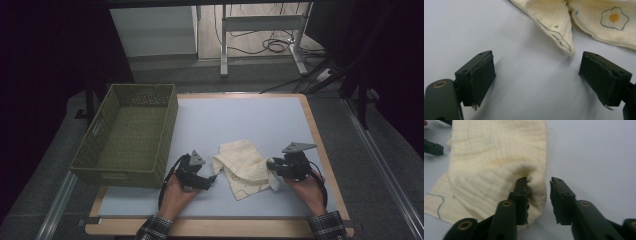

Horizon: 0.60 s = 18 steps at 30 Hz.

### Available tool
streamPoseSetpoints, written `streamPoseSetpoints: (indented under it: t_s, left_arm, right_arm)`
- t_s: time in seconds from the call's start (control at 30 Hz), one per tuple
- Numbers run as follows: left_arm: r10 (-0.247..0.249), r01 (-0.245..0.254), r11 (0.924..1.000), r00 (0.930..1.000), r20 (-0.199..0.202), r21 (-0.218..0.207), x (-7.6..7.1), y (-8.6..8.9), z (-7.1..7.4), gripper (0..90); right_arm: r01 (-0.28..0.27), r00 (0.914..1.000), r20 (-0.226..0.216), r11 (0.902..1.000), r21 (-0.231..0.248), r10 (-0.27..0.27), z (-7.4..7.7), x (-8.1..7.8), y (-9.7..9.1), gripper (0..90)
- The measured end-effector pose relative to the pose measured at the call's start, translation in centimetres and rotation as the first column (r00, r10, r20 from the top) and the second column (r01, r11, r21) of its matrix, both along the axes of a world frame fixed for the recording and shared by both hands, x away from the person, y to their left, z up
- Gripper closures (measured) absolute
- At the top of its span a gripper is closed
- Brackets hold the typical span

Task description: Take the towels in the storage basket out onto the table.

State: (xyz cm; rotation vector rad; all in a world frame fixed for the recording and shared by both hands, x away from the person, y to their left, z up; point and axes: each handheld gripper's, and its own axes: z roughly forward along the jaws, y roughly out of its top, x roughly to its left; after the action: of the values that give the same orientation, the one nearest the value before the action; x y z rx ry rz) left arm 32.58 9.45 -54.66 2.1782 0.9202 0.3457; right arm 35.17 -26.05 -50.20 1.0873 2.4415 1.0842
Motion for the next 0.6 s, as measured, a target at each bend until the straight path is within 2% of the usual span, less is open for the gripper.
streamPoseSetpoints:
  t_s: [0.07, 0.17, 0.23, 0.4, 0.43, 0.5, 0.57, 0.6]
  left_arm:
    - [0.000, 0.000, 1.0000, 1.0000, 0.000, 0.000, 0.0, 0.0, 0.0, 13.5]
    - [0.000, 0.000, 1.0000, 1.0000, 0.000, 0.000, 0.0, 0.0, 0.0, 13.4]
    - [0.000, 0.000, 1.0000, 1.0000, -0.001, 0.000, 0.0, 0.0, 0.0, 13.4]
    - [-0.002, 0.002, 1.0000, 1.0000, 0.001, 0.000, 0.0, 0.0, 0.0, 14.0]
    - [-0.015, 0.015, 0.9999, 0.9999, 0.007, -0.003, -0.1, 0.0, 0.1, 15.3]
    - [-0.031, 0.031, 0.9995, 0.9994, 0.013, -0.006, -0.2, 0.0, 0.1, 17.8]
    - [-0.084, 0.084, 0.9963, 0.9963, 0.017, -0.019, -0.4, 0.0, 0.2, 30.5]
    - [-0.084, 0.084, 0.9963, 0.9963, 0.017, -0.019, -0.4, 0.0, 0.2, 29.8]
  right_arm:
    - [0.006, 1.0000, 0.000, 0.9998, 0.021, -0.006, 0.1, -0.3, -0.6, 60.6]
    - [-0.004, 0.9999, 0.016, 0.9993, 0.038, 0.003, 1.0, -1.0, -1.0, 58.3]
    - [-0.025, 0.9992, 0.033, 0.9987, 0.045, 0.024, 2.1, -1.8, -0.9, 57.4]
    - [-0.065, 0.9972, 0.041, 0.9964, 0.054, 0.063, 3.0, -3.2, -0.4, 57.5]
    - [-0.085, 0.9957, 0.040, 0.9954, 0.044, 0.083, 3.0, -3.9, 0.0, 57.5]
    - [-0.097, 0.9947, 0.037, 0.9943, 0.044, 0.096, 2.9, -4.3, 0.1, 57.5]
    - [-0.136, 0.9901, 0.039, 0.9903, 0.030, 0.135, 2.3, -4.9, 0.6, 57.3]
    - [-0.136, 0.9901, 0.039, 0.9903, 0.030, 0.135, 2.3, -4.9, 0.6, 57.3]
